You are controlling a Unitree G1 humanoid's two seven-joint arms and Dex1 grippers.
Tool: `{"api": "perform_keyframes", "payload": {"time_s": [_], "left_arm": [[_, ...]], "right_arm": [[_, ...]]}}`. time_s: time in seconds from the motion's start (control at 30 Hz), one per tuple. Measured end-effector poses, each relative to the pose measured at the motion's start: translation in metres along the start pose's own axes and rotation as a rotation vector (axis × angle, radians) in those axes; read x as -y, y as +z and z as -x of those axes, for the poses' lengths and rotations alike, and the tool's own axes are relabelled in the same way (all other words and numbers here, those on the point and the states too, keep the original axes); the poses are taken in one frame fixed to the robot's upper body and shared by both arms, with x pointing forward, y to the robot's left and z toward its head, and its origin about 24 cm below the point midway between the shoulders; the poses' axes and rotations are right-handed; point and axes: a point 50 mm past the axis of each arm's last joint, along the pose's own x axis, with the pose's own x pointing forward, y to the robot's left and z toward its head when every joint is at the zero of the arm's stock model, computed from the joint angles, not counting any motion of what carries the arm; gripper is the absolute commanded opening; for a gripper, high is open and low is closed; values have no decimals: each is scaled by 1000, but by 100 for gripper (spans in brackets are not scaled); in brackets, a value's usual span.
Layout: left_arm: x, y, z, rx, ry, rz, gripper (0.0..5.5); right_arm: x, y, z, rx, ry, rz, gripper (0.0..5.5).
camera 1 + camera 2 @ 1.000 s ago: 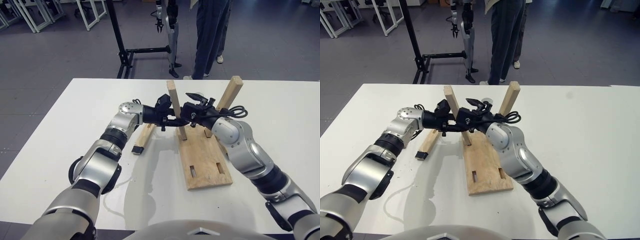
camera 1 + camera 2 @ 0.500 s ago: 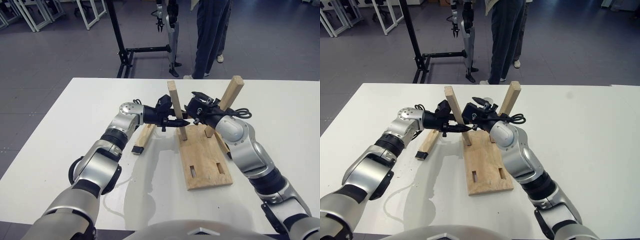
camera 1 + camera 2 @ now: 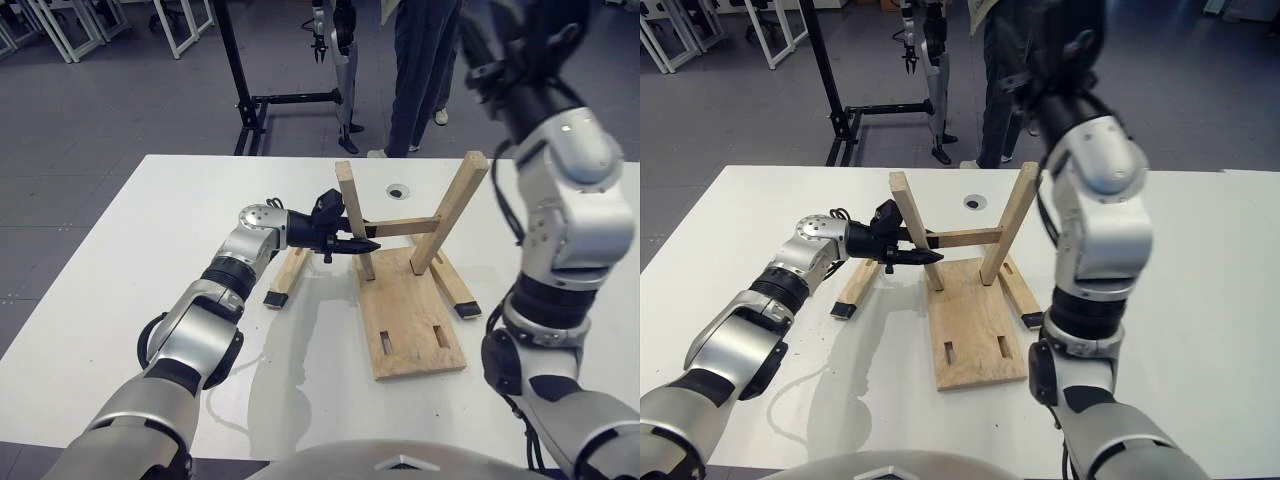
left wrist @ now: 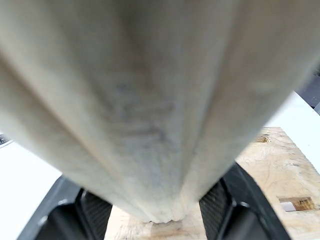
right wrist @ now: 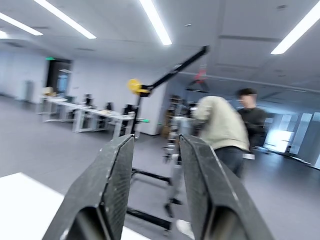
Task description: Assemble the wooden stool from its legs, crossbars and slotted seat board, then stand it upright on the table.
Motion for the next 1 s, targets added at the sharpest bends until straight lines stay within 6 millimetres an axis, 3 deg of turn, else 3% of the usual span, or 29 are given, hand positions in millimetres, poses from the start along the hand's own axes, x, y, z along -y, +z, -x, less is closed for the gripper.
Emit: {"api": "perform_keyframes", "payload": {"time_s": [0.07, 0.13, 0.23, 0.37, 0.43, 0.5, 0.53, 0.6, 0.67, 0.7, 0.77, 1.0], "left_arm": [[0, 0, 0, 0, 0, 0, 206], [0, 0, 0, 0, 0, 0, 206], [0, 0, 0, 0, 0, 0, 206], [0, 0, 0, 0, 1, -1, 206], [0, 0, 0, 0, 1, -1, 206], [0, -1, 1, -2, 3, -1, 206], [0, -1, 2, -2, 4, -1, 206], [0, -1, 2, -2, 5, -4, 206], [0, 1, 1, 1, 0, -9, 206], [-1, 0, 6, -5, 3, -10, 206], [-4, -1, 22, -21, 30, -8, 206], [-4, -2, 24, -20, 34, -10, 206]], "right_arm": [[34, -4, 9, -39, -123, -6, 206], [60, -21, 25, -124, -221, -28, 242], [84, -78, 57, -366, -311, -68, 301], [124, -158, 116, -740, -479, -27, 301], [146, -180, 146, -878, -585, 43, 301], [152, -190, 155, -938, -625, 100, 301], [144, -195, 152, -946, -594, 106, 301], [93, -209, 127, -926, -395, 40, 301], [-7, -199, 89, -798, 28, -184, 301], [-29, -192, 86, -783, 106, -215, 301], [-37, -176, 96, -800, 206, -250, 301], [-33, -155, 107, -861, 376, -195, 301]]}}
